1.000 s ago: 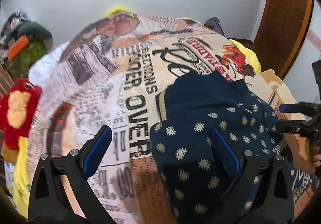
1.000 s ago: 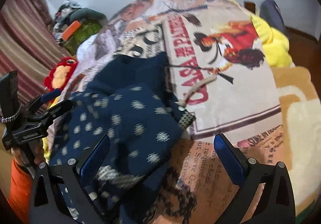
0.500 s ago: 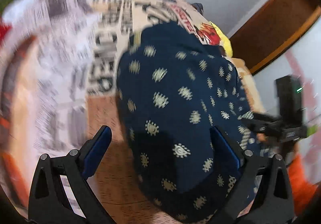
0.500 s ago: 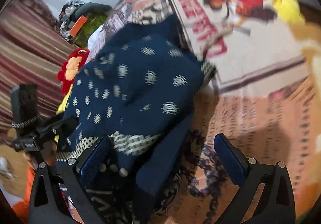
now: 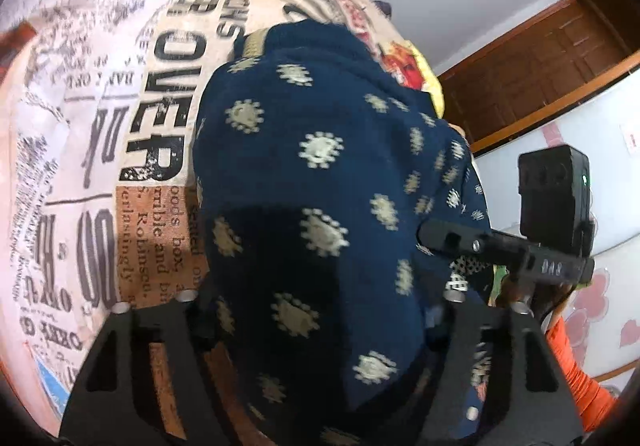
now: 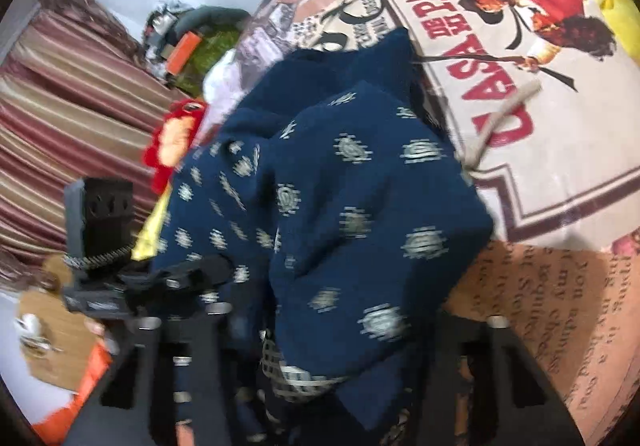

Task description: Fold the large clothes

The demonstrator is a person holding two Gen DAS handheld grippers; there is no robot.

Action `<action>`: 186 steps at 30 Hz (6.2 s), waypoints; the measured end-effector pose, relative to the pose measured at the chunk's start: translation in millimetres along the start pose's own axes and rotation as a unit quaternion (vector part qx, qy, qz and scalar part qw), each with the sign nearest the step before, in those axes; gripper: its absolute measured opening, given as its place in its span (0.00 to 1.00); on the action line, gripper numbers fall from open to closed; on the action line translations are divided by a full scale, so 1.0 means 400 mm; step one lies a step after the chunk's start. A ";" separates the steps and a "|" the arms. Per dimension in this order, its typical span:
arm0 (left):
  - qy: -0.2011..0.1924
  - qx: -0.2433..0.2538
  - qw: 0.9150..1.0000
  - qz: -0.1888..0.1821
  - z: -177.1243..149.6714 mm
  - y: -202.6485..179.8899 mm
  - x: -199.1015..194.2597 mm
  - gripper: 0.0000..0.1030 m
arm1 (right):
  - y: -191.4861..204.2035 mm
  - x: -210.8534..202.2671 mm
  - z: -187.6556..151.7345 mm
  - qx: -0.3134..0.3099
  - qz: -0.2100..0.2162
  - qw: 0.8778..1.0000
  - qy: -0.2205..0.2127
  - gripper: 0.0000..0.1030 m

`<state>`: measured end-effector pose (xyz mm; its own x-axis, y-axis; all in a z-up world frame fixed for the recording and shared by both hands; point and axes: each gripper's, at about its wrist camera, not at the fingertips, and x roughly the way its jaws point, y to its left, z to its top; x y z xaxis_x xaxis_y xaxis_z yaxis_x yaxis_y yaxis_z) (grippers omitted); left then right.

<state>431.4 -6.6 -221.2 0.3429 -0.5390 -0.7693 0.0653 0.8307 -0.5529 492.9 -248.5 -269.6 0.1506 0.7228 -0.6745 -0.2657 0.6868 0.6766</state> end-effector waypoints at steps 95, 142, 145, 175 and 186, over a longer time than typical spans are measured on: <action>-0.150 0.016 0.939 0.310 -0.266 0.349 -0.500 0.94 | 0.603 0.386 -0.116 -0.246 -0.098 0.963 0.041 0.90; -0.485 0.104 0.813 0.304 -0.737 -0.338 -0.957 0.91 | 0.911 -0.441 -0.647 -0.323 -0.050 0.870 -0.369 0.90; -0.479 0.100 0.817 0.305 -0.738 -0.331 -0.945 0.91 | 0.907 -0.433 -0.658 -0.323 -0.063 0.871 -0.365 0.90; -0.456 0.075 0.833 0.303 -0.733 -0.276 -0.923 1.00 | 0.900 -0.390 -0.646 -0.308 -0.107 0.877 -0.354 1.00; -0.455 0.076 0.836 0.298 -0.727 -0.274 -0.919 1.00 | 0.899 -0.392 -0.651 -0.313 -0.107 0.874 -0.357 1.00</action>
<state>25.7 60.0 28.9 0.9231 0.2486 -0.2934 -0.2767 0.9592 -0.0580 125.8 -134.9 2.5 0.7567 0.6001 -0.2593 -0.5936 0.7969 0.1120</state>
